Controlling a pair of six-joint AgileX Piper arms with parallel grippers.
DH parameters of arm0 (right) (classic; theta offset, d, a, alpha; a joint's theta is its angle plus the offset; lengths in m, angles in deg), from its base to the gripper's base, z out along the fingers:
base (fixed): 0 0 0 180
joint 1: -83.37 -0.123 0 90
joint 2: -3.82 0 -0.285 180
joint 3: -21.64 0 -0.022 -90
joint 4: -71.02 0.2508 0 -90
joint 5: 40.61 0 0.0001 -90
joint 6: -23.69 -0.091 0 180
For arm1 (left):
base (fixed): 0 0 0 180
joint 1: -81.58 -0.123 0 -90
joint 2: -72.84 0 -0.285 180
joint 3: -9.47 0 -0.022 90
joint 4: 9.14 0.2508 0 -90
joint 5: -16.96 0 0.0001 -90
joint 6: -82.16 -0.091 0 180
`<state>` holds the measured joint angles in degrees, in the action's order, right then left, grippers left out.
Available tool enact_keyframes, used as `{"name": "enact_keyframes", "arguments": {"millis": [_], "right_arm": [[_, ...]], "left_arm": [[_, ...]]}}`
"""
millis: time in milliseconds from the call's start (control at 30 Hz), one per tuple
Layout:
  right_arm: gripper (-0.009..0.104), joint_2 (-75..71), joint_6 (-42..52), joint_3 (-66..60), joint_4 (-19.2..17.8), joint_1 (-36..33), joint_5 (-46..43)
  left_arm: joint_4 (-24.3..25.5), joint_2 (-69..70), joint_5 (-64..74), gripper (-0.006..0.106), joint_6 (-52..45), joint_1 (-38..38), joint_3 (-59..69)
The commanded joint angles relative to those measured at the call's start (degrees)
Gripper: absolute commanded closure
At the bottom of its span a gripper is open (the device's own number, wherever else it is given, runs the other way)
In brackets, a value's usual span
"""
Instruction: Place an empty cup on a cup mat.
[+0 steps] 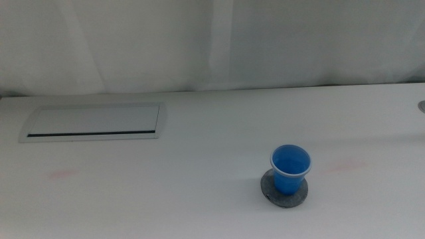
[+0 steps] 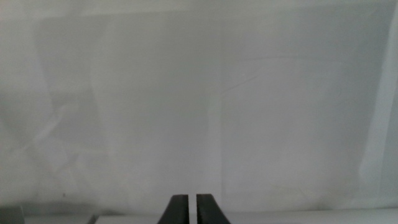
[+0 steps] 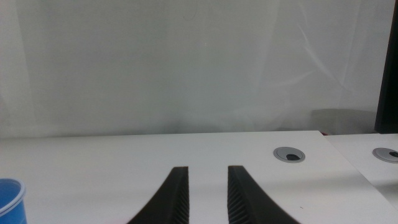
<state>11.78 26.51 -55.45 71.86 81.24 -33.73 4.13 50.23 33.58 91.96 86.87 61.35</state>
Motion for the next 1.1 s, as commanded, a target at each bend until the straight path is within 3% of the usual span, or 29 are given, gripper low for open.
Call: {"name": "enact_keyframes", "arguments": {"millis": [0,433,767,1067], "right_arm": [[0.071,-1.82,0.38,-2.21,-0.23,-0.2,0.02],[0.071,-1.82,0.38,-2.21,-0.23,-0.2,0.02],[0.071,-1.82,0.38,-2.21,-0.23,-0.2,0.02],[0.071,-1.82,0.38,-2.21,-0.23,-0.2,0.02]], "left_arm": [[-1.7,5.19,5.08,0.102,1.3,-0.14,1.54],[-6.4,11.99,-0.74,0.102,3.26,-0.14,14.99],[-6.29,11.89,-8.81,0.102,1.53,-0.14,25.81],[-6.29,11.89,-12.12,0.102,1.1,-0.14,27.38]]}}
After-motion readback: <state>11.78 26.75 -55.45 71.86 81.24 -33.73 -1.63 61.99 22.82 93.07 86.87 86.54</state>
